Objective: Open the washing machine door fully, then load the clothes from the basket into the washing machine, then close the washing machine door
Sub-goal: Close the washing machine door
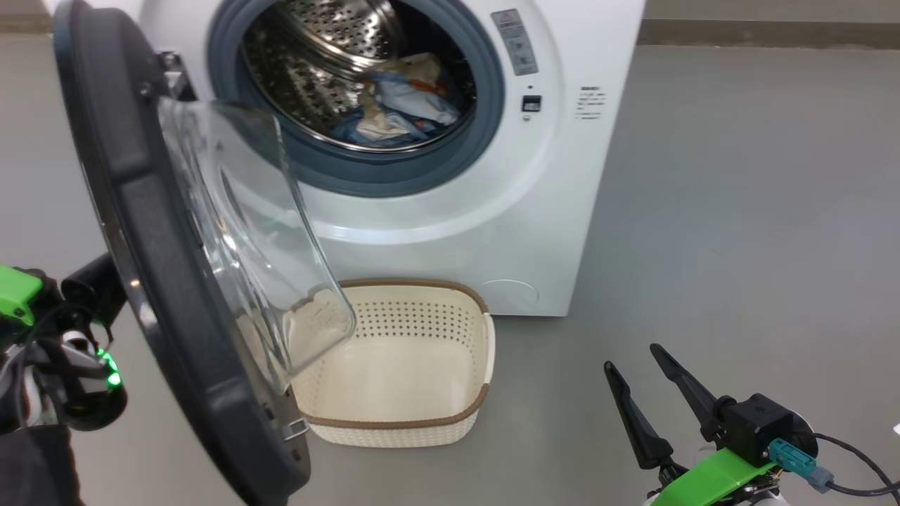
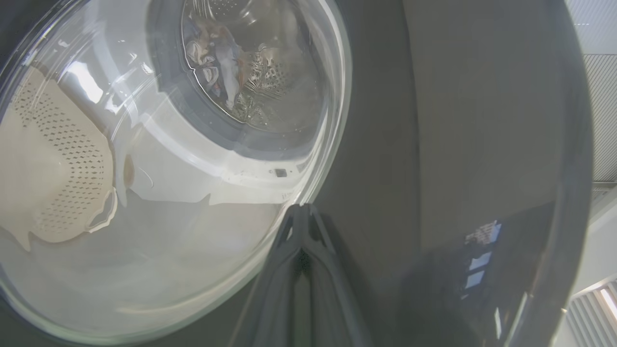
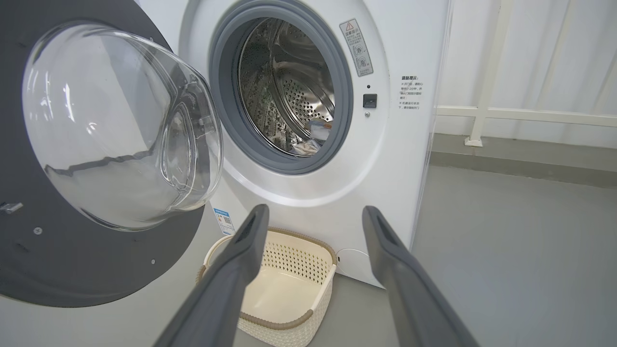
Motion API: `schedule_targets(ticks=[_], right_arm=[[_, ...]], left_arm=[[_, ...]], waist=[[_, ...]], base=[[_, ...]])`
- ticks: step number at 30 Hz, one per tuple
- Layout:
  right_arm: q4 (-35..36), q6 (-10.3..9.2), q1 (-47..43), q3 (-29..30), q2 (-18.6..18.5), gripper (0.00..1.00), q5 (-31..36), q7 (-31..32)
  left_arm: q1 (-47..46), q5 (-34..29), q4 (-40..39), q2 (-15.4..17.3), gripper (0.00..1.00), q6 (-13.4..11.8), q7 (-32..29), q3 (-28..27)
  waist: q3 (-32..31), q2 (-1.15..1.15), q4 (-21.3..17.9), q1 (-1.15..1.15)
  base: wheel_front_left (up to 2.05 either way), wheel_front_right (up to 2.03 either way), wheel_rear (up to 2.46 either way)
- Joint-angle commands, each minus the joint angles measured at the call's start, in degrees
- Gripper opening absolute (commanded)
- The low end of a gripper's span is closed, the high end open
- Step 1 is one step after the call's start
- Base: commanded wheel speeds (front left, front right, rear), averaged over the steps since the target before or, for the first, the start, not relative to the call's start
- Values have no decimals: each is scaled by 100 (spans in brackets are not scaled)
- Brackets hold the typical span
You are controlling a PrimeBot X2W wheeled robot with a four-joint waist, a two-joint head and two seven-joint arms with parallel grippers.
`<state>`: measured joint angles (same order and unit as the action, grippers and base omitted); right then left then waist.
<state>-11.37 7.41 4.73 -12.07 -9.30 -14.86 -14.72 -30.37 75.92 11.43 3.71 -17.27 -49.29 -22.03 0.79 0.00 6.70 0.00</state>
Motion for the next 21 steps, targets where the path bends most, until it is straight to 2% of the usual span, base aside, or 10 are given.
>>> schedule_targets(ticks=[1,8,21], right_arm=[[146,8,157,-88,-9,100,-43,-28],[150,8,172,-80,17,100,-44,-28],[159,8,259,-59,66,100,-43,-28]], left_arm=[[-238,106,-141,38,0,115,5,-23],[-366,265,121,-50,0,338,294,149],[-642,504,424,-79,0,587,754,456]], waist=[[-3,0,-157,0],[5,0,-458,0],[92,0,-737,0]], base=[[0,0,0],[0,0,0],[0,0,0]])
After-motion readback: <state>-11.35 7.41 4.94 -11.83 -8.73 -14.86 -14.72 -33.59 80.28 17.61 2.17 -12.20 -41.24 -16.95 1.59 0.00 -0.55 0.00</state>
